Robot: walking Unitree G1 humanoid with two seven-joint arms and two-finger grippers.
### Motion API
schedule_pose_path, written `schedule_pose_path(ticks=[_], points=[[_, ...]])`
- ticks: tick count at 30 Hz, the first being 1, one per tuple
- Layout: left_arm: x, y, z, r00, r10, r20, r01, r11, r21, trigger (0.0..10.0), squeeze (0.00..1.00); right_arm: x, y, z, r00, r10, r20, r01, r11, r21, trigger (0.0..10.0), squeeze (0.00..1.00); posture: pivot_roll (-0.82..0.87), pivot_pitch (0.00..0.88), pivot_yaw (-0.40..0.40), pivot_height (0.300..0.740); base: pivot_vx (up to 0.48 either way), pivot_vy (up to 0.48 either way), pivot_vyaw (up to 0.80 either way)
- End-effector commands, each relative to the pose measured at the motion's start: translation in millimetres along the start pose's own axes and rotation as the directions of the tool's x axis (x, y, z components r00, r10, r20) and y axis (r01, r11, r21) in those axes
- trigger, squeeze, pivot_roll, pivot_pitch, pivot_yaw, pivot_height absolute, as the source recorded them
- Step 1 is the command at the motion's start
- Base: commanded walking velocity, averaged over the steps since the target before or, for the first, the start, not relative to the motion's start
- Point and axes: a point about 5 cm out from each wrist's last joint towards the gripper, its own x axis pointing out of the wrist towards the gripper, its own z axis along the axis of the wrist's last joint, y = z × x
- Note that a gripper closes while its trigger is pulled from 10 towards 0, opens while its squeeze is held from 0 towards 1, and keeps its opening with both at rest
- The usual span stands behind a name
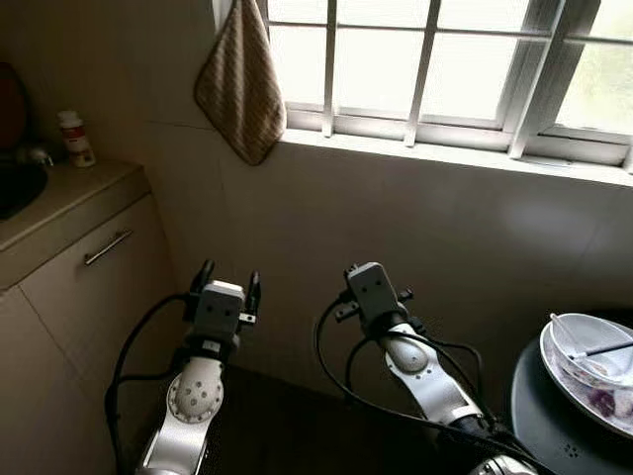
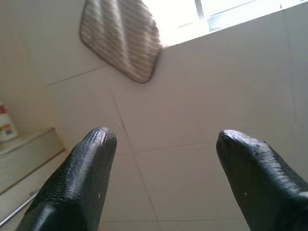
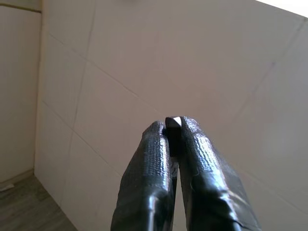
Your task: Kitchen organization
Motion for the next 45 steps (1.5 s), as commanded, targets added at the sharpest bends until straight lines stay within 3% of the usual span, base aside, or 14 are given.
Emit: schedule_pose_path(ticks=[1,10,17,24,27,31,39,45], points=[[1.3,5.7,0,1.0,0.013,-0.009,-0.012,1.0,0.002,10.0,0.0,2.1,4.2,11,0.999,0.013,0.043,-0.014,1.0,0.027,0.0,0.0,0.04,0.0,-0.031,0.736,0.0,0.48,0.8],[1.4,4.9,0,1.0,0.011,-0.009,-0.011,1.0,0.0,10.0,0.0,2.8,-3.1,21,0.996,-0.018,0.093,0.015,0.999,0.035,0.0,0.0,0.04,0.0,-0.033,0.736,0.0,0.48,0.8],[3.2,7.1,6,0.999,0.021,0.034,-0.021,1.0,0.007,10.0,0.0,7.4,-18.1,36,0.984,-0.069,0.165,0.067,0.998,0.018,0.0,0.0,0.03,0.0,-0.037,0.736,0.0,0.259,0.8],[6.1,11.5,12,0.997,0.047,0.066,-0.048,0.999,0.011,10.0,0.0,18.0,-43.1,103,0.891,-0.12,0.438,0.149,0.988,-0.032,0.0,0.0,0.04,0.0,-0.039,0.736,0.0,0.0,0.8],[6.9,11.8,14,0.996,0.048,0.078,-0.048,0.999,0.009,10.0,0.0,20.0,-47.8,123,0.857,-0.129,0.498,0.154,0.988,-0.009,0.0,0.0,0.04,0.0,-0.039,0.736,0.082,0.0,0.8],[10.2,12.2,19,0.994,0.053,0.098,-0.053,0.999,0.003,10.0,0.0,21.6,-46.5,163,0.771,-0.103,0.629,0.126,0.992,0.007,0.0,0.0,0.04,0.0,-0.042,0.736,0.339,0.0,0.8],[12.7,10.6,24,0.992,0.058,0.115,-0.058,0.998,-0.004,10.0,0.0,22.8,-35.1,178,0.726,-0.07,0.684,0.056,0.998,0.043,0.0,0.0,0.06,0.0,-0.053,0.736,0.416,0.0,0.8],[12.9,11.7,25,0.99,0.062,0.124,-0.062,0.998,-0.004,10.0,0.0,25.8,-31.7,175,0.732,-0.058,0.679,0.033,0.998,0.05,0.0,0.0,0.06,0.0,-0.056,0.736,0.424,0.0,0.8]])
